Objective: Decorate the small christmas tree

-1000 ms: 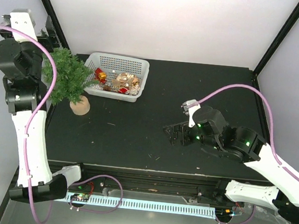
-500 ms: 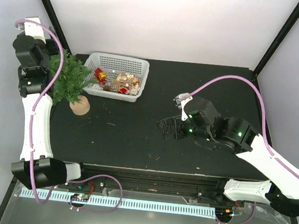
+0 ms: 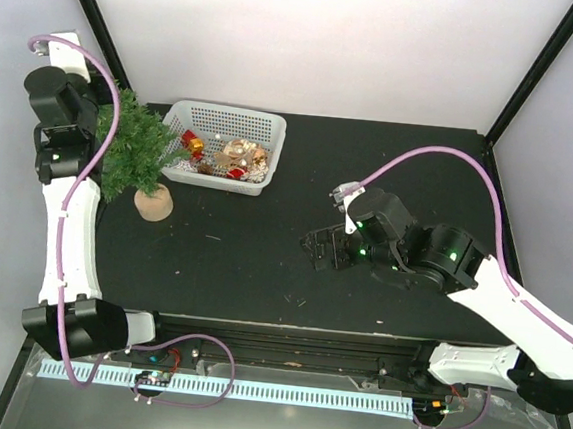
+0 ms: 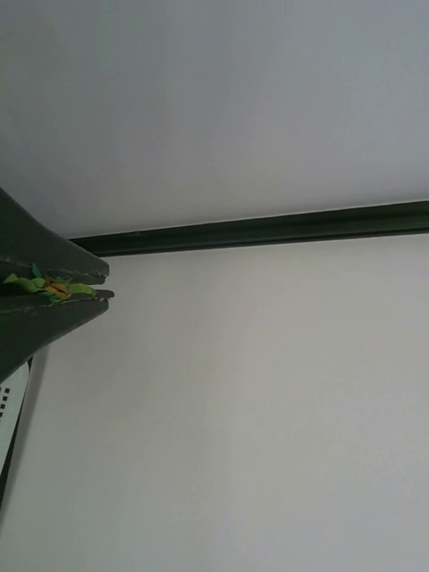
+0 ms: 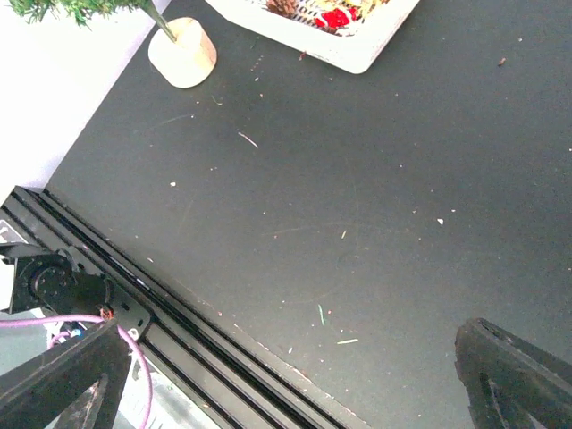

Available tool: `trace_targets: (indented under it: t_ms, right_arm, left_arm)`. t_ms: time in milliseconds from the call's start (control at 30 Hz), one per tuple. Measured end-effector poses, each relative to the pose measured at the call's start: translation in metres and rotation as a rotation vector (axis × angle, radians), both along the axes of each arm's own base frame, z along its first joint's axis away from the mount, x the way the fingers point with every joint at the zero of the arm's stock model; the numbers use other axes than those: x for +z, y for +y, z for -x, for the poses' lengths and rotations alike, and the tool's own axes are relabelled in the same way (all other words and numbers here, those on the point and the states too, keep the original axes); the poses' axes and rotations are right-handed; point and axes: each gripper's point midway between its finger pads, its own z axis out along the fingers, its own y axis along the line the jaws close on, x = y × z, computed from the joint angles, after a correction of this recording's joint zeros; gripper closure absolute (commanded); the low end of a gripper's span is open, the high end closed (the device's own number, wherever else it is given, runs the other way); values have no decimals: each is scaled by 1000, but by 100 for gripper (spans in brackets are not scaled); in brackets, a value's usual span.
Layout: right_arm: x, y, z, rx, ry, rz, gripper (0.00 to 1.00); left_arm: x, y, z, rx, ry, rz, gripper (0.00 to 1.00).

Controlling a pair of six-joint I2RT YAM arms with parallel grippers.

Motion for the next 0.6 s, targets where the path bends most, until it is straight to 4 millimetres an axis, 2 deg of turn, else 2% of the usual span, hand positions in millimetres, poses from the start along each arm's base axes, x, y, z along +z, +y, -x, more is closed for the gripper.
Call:
trace_targets:
  t_ms: [133, 300, 467, 600]
  right_arm:
    - [-6, -2, 1, 1, 4, 8, 0]
    - [-4, -6, 2, -3, -5, -1, 0]
    - [6, -14, 1, -24, -38, -20, 0]
    - [10, -19, 0, -37, -55, -25, 0]
  left_arm:
    - [10, -8, 4, -39, 6, 13, 98]
    - [38, -29, 14, -138, -26, 24, 98]
    - [48, -65, 28, -286, -24, 39, 98]
    - [44, -114, 35, -470, 8, 44, 98]
